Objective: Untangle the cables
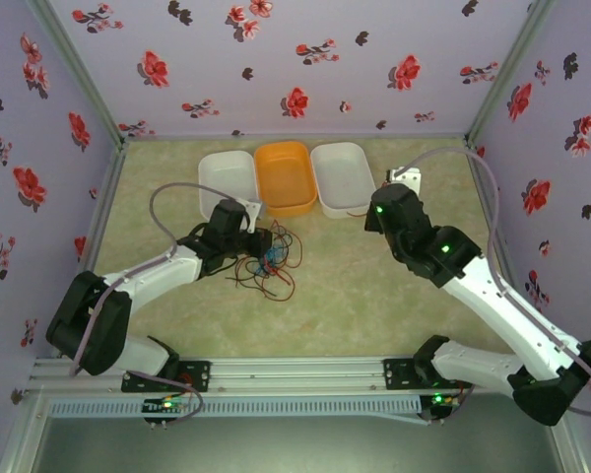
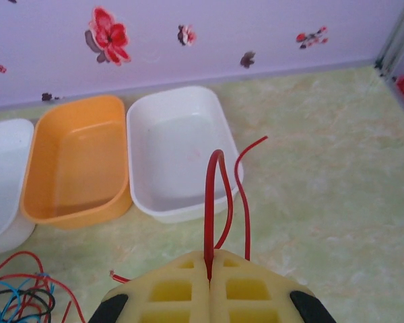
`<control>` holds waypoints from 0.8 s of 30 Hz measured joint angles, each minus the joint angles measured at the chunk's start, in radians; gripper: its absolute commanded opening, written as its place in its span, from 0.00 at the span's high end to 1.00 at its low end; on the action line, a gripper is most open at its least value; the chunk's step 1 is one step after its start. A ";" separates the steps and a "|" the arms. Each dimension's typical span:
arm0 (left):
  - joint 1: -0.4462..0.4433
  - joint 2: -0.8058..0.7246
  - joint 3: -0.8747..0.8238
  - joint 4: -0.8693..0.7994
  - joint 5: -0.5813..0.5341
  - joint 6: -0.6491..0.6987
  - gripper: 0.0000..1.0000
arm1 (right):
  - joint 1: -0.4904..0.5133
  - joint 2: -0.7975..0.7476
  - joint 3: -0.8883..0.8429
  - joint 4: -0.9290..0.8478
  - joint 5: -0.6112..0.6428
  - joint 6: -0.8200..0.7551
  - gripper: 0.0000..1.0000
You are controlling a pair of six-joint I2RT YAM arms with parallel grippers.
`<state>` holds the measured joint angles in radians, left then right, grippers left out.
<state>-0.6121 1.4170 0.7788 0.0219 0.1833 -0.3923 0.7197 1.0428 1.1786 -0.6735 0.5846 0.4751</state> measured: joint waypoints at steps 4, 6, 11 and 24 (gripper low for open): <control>-0.008 0.009 0.000 0.000 0.000 0.008 1.00 | -0.023 -0.011 0.024 -0.013 0.023 -0.016 1.00; -0.012 0.010 0.000 0.000 0.000 0.012 1.00 | -0.034 -0.011 0.037 -0.015 0.032 -0.024 1.00; -0.028 0.018 0.005 0.000 0.000 0.026 1.00 | -0.056 -0.011 0.077 -0.026 0.053 -0.045 1.00; -0.064 0.048 0.029 0.009 0.002 0.033 0.94 | -0.169 0.193 0.277 -0.058 -0.007 -0.117 1.00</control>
<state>-0.6765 1.4654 0.8078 0.0311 0.1852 -0.3592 0.5503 1.2358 1.4555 -0.7319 0.5777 0.3576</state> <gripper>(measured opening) 0.058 0.064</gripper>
